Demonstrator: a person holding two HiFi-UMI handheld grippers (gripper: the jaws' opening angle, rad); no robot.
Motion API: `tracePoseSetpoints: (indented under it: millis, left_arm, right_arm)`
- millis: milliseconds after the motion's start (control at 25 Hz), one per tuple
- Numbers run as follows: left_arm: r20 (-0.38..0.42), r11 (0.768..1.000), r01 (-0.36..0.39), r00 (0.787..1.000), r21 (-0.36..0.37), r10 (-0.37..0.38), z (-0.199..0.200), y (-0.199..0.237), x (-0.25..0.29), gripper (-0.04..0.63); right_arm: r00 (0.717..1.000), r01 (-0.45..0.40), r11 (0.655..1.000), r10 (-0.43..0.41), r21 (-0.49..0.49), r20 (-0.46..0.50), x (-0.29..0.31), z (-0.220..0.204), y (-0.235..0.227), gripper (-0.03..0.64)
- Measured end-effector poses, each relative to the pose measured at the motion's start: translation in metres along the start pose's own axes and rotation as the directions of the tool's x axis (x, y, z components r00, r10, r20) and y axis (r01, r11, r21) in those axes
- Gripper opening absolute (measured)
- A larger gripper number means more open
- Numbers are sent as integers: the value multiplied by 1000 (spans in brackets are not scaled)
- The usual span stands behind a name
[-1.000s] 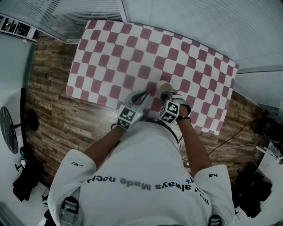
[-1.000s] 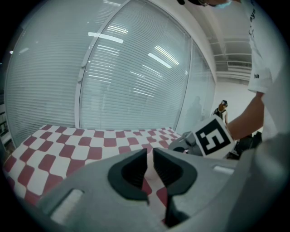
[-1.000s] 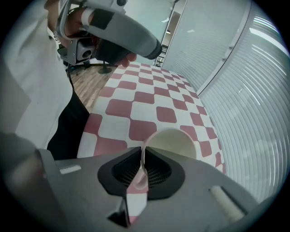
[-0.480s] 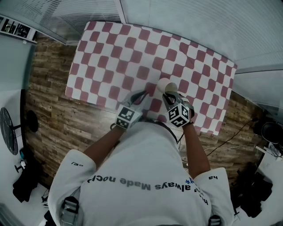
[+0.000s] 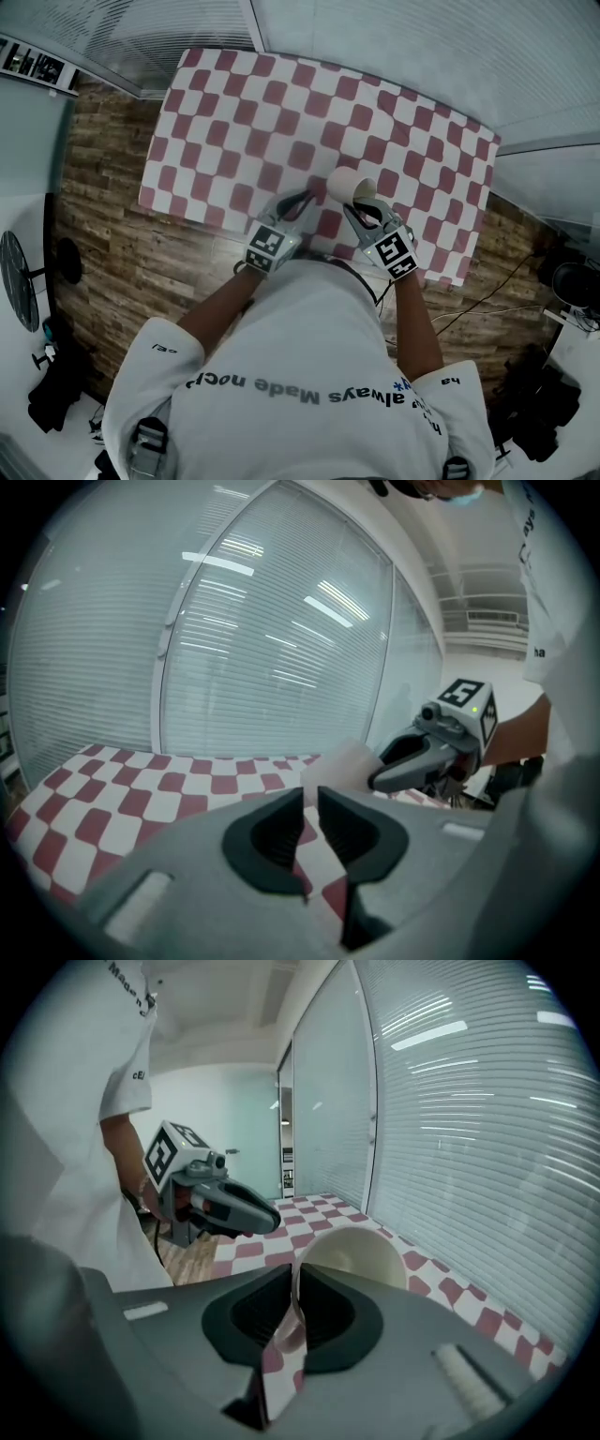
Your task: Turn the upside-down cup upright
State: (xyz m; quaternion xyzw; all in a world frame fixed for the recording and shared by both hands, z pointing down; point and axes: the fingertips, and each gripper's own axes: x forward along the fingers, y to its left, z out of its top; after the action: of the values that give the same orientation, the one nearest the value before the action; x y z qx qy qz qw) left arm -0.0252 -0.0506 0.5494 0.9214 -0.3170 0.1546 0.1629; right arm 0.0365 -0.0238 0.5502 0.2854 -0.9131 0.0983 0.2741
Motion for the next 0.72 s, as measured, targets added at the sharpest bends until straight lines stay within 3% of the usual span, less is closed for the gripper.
tracePoseSetpoints:
  millis: [200,400,560,720]
  left_arm:
    - [28,1000,7,1000,11,-7,14,-1,-4,54]
    - [44,1000,28,999,12,-29,12,-5,-5,55]
    - [56,999,41,998,9,-41,16,-7,-6,57]
    - [51,999,47,998,18,-48,17,-9,-6,57]
  right_arm:
    - [992,-45,997,36,69,119,-13,16,8,28]
    - [965,-109,981,65,163,256,-30,25,8,26]
    - [930,-178,956,86,233,357,-45,31,7,26]
    - [869,-280,911,106,304,483,-63,36,6,26]
